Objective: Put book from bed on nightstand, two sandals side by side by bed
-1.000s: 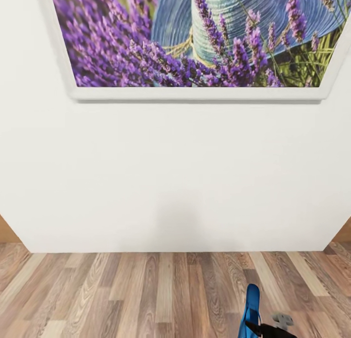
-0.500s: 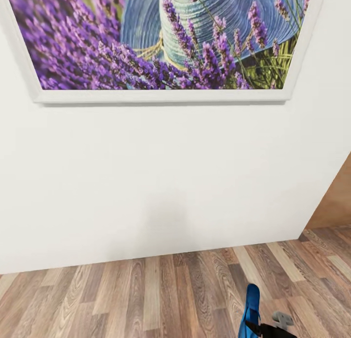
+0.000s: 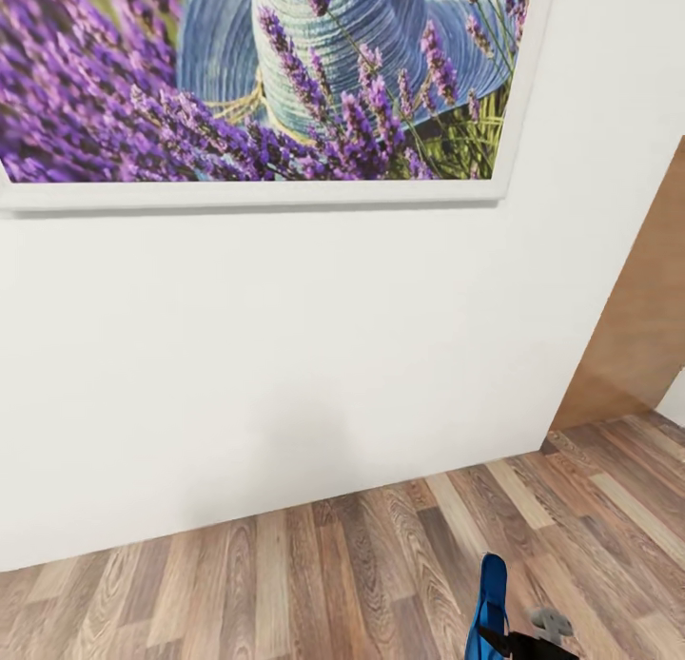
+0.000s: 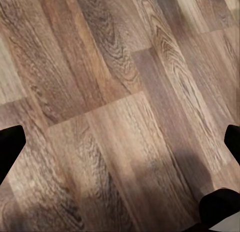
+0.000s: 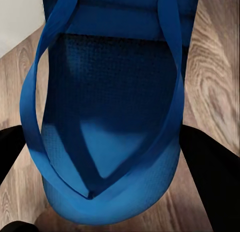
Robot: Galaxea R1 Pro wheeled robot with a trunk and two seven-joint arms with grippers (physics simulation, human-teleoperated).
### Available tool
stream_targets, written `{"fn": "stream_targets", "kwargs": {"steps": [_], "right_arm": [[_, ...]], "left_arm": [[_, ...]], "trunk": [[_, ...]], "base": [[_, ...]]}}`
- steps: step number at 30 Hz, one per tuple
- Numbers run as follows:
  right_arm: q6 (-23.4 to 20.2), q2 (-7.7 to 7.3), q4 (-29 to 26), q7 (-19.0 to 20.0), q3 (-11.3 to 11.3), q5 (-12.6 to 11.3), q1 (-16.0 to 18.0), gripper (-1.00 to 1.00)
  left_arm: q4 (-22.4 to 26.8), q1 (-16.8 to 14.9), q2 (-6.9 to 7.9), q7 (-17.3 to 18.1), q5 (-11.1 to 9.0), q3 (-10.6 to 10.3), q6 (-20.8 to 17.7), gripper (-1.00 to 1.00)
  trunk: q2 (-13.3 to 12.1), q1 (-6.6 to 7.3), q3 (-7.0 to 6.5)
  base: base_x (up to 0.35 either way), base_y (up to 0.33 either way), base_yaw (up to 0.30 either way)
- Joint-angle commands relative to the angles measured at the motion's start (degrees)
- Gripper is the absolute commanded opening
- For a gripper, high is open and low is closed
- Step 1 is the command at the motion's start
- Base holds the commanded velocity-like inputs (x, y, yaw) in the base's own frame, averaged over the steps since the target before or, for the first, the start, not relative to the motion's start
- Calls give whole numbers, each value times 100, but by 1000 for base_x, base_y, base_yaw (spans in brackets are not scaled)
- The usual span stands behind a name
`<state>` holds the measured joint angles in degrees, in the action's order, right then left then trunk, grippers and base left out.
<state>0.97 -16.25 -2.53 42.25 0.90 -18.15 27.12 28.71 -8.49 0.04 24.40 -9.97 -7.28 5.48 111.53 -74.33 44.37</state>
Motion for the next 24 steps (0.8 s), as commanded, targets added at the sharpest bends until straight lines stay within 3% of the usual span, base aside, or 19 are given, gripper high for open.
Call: {"fn": "stream_targets", "kwargs": {"steps": [1,12,24], "right_arm": [[9,-1,7,17,6,-5,4,-100],[8,-1,7,13,7,-5,4,-100],[8,-1,7,12,6,-5,4,-100]], "left_arm": [[-6,-4,4,4,-57,-28,14,100],[-6,-4,4,4,-57,-28,14,100],[-6,-4,4,4,-57,-28,14,100]], "trunk": [[2,1,-1],[2,1,-61],[2,1,-127]], "base": [[0,0,-240],[31,0,-240],[288,0,-241]]}}
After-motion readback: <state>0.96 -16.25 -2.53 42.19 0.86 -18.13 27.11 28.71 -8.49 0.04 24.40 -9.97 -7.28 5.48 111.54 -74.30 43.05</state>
